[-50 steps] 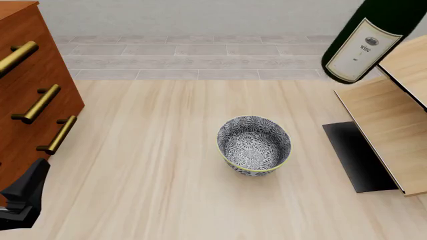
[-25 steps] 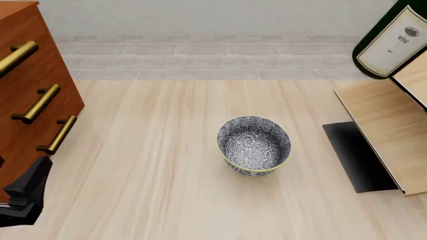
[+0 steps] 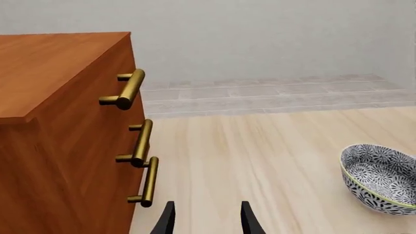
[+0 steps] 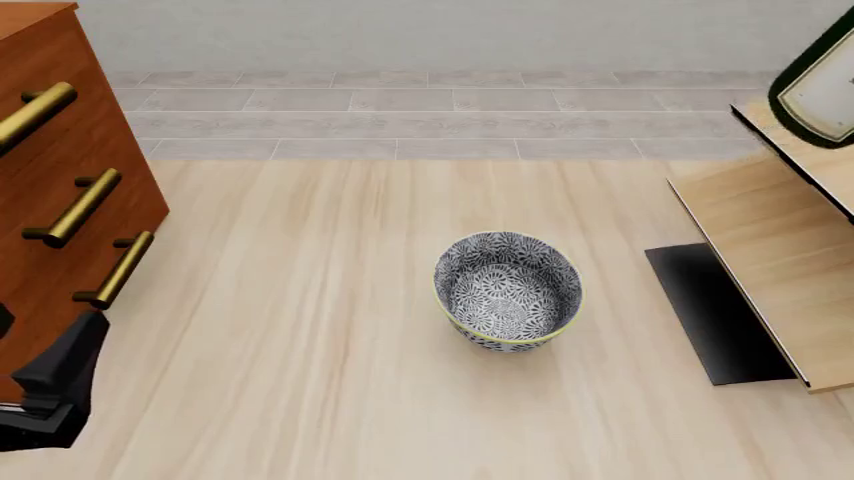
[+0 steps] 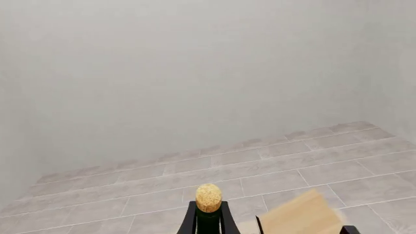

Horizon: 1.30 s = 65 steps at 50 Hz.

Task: Put the wine bottle on the wine rack.

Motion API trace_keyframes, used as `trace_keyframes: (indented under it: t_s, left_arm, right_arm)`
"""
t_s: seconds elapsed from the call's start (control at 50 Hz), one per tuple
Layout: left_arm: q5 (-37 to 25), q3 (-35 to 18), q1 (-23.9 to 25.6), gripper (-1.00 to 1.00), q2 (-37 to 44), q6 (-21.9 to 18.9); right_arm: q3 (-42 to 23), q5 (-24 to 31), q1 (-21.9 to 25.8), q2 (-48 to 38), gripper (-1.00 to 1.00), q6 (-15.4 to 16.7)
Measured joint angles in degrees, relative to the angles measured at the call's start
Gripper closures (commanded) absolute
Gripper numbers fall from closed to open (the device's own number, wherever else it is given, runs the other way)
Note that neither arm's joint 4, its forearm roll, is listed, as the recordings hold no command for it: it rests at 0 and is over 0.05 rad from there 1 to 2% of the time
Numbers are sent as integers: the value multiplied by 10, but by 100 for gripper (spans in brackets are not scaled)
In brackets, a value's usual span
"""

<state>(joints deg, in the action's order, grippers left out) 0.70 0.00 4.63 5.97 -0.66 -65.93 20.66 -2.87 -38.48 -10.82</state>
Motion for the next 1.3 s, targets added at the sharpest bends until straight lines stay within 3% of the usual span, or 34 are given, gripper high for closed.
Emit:
trace_keyframes:
  t_s: [0.72,1.3]
  left_arm:
    - [12,0,8,-100,21,-3]
    - [19,0,12,-100,32,-2]
  right_arm:
    - [-60,66,-102,-35,100,-59]
    - [-43,81,-191,-38,100,-102]
